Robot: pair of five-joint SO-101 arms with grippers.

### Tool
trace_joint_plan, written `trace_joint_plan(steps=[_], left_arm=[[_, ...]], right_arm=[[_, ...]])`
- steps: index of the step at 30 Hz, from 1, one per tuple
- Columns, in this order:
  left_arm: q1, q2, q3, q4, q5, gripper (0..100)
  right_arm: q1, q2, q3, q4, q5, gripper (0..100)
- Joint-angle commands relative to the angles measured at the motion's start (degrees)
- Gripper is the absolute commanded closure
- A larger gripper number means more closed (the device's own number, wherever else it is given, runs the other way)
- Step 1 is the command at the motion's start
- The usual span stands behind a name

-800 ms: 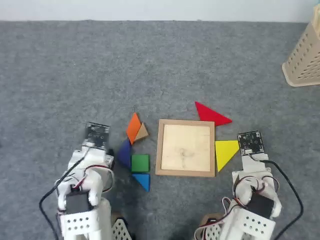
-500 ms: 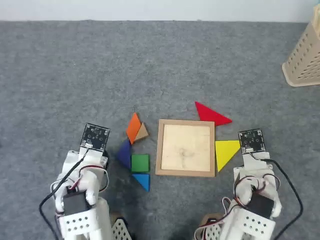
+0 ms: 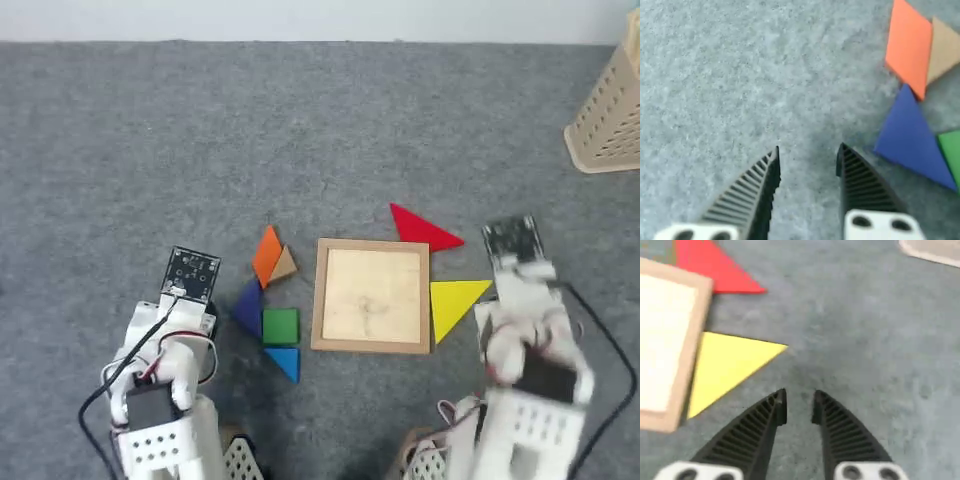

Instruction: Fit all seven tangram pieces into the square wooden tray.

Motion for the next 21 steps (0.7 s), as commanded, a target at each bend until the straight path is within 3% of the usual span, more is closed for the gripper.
trace_joint_plan(steps=[1, 9, 17, 21], left_arm=[[-0.3, -1.1, -0.3, 0.3, -0.4, 82], [-0.3, -1.1, -0.3, 1.2, -0.4, 83], [-0.3, -1.1, -0.3, 1.4, -0.4, 82], [-0.3, -1.1, -0.3, 1.4, -0.4, 82]], right_arm=[[-6.4, 21.4, -14.7, -0.9, 1.1, 86.8], [-21.4, 55.9, -39.7, -0.9, 1.8, 77.5], [-30.2, 80.2, -61.1, 0.0, -4.7, 73.1], [-30.9, 89.9, -69.2, 0.1, -7.0, 72.4]])
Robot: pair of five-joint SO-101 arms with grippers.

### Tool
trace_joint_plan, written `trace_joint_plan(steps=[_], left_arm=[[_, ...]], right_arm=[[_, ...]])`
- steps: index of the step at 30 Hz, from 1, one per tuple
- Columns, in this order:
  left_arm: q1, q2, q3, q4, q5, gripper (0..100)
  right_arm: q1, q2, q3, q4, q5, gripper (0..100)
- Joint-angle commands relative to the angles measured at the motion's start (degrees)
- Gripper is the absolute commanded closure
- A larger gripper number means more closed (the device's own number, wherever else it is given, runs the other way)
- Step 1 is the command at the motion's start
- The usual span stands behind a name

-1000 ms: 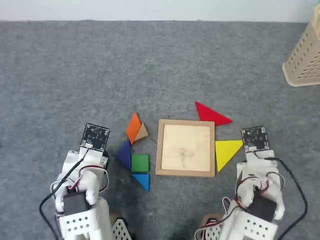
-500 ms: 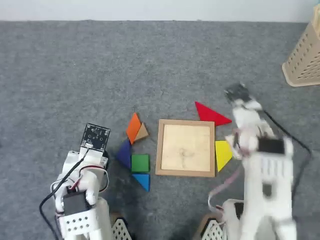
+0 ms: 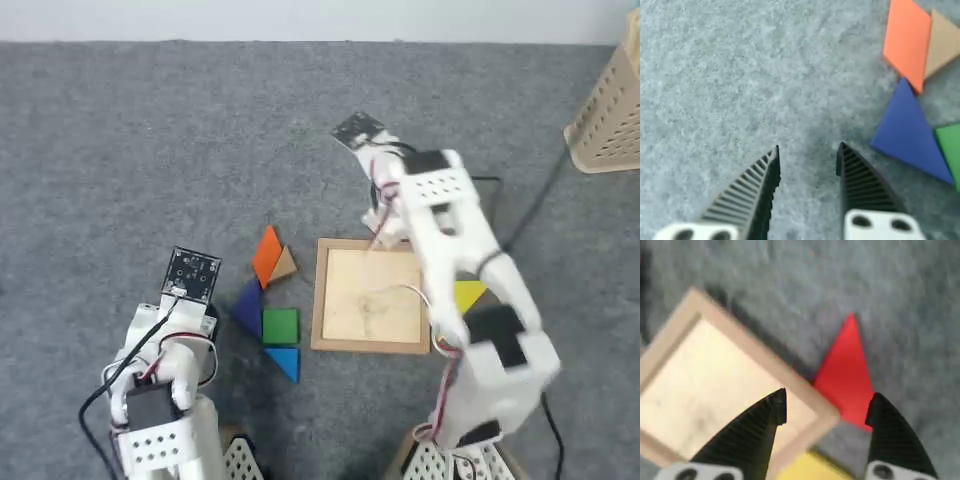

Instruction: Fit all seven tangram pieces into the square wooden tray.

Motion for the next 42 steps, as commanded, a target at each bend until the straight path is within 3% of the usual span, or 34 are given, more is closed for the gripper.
trace_joint_plan(steps=[1, 13, 21, 28, 32, 36, 42], left_arm=[[-0.3, -1.1, -0.3, 0.2, -0.4, 82], [-0.3, -1.1, -0.3, 0.2, -0.4, 82], [-0.3, -1.1, -0.3, 0.2, -0.4, 82], [-0.3, -1.1, -0.3, 0.2, -0.4, 82], [-0.2, -1.1, -0.3, 0.2, -0.4, 82], [-0.2, -1.1, -0.3, 0.2, -0.4, 82], [-0.2, -1.1, -0.3, 0.2, -0.4, 82]], right_arm=[[-0.5, 5.8, -9.5, 0.1, -2.5, 72.4], [12.6, 20.9, -21.2, 0.1, -8.6, 72.8], [22.9, 21.8, -21.8, 0.7, -14.3, 76.9], [32.1, 21.7, -22.0, 0.7, -14.2, 76.0], [31.1, 17.7, -22.0, 3.0, -13.6, 76.0], [25.0, 10.4, -22.0, 8.3, -13.9, 76.0], [18.8, 7.6, -21.6, 14.0, -22.0, 74.5]])
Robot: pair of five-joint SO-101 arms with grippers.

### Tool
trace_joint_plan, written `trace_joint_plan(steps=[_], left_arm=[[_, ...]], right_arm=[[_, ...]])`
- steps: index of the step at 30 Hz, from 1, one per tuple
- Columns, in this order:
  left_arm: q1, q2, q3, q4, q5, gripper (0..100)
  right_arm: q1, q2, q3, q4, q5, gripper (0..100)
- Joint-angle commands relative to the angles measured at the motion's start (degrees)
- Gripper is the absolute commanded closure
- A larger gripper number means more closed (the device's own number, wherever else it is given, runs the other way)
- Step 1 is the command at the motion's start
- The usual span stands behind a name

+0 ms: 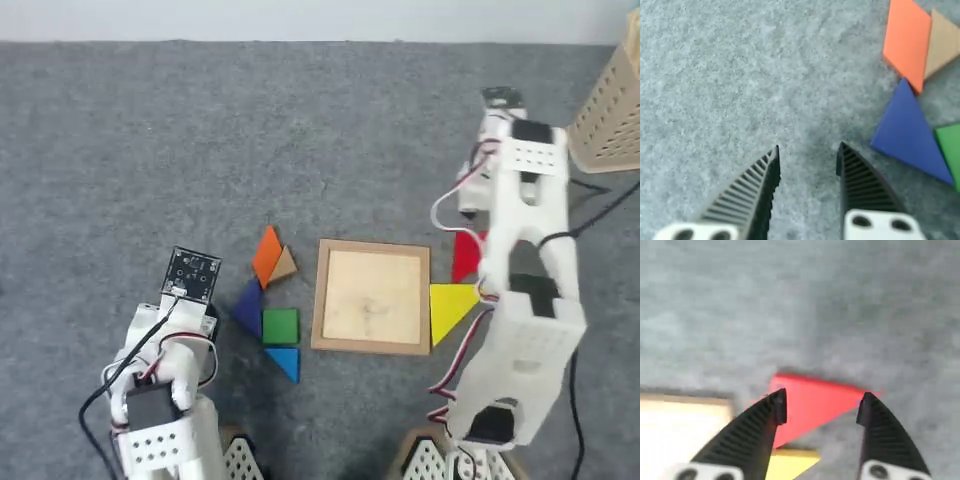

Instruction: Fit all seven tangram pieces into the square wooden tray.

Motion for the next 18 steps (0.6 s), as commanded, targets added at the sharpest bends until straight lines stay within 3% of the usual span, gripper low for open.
trace_joint_plan(steps=[1, 11, 18], left_arm=[[-0.2, -1.1, -0.3, 0.2, -0.4, 82], [-0.2, -1.1, -0.3, 0.2, -0.4, 82], [-0.2, -1.1, -0.3, 0.2, -0.4, 82]], right_arm=[[-2.5, -3.4, -2.1, 2.7, -4.5, 73.0], [-1.5, 8.0, -2.5, 2.0, -23.8, 69.8], [-0.4, 8.5, -2.4, -0.4, -25.8, 69.9]])
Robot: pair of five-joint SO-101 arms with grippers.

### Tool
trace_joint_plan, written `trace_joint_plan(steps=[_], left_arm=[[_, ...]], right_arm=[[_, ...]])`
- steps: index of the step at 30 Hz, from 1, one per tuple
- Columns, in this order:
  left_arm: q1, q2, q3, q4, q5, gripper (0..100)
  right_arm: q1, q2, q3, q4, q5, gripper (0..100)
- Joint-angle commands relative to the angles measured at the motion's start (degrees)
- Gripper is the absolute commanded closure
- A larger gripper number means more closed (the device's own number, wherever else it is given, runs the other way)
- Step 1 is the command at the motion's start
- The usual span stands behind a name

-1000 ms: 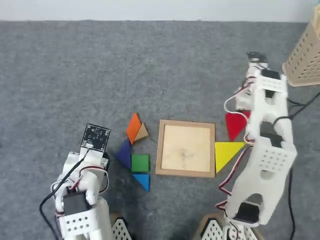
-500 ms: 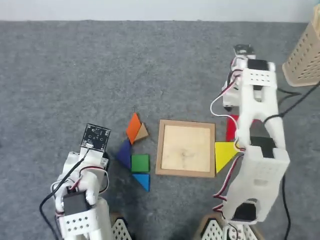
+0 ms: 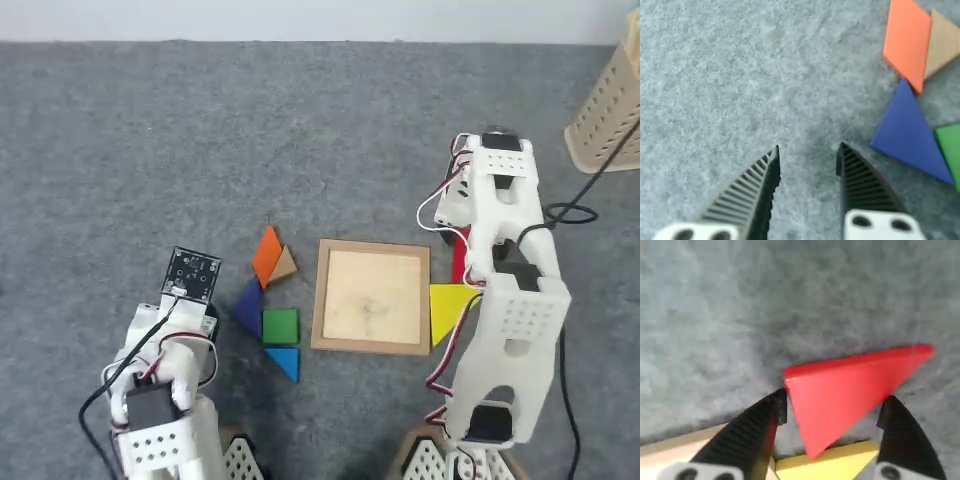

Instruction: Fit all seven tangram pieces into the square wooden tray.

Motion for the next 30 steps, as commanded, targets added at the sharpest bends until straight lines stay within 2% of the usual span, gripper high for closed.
trace_joint_plan(steps=[1, 3, 9, 14, 19, 30], left_arm=[[-0.2, -1.1, -0.3, 0.2, -0.4, 82], [-0.2, -1.1, -0.3, 0.2, -0.4, 82], [-0.2, -1.1, -0.3, 0.2, -0.4, 82], [-0.2, -1.1, -0.3, 0.2, -0.4, 82], [-0.2, -1.1, -0.3, 0.2, -0.4, 82], [-0.2, -1.1, -0.3, 0.2, -0.4, 82]], right_arm=[[1.1, -1.2, -2.4, -1.0, -1.1, 69.9], [1.2, -1.0, -2.4, -1.0, -2.2, 70.5], [1.0, -0.7, -2.5, -3.2, -11.7, 76.6], [1.9, -1.3, -2.5, -4.6, -15.4, 73.5], [1.9, -0.7, -4.9, -4.3, -16.2, 67.8], [1.9, -0.6, -5.7, -7.3, -16.3, 67.6]])
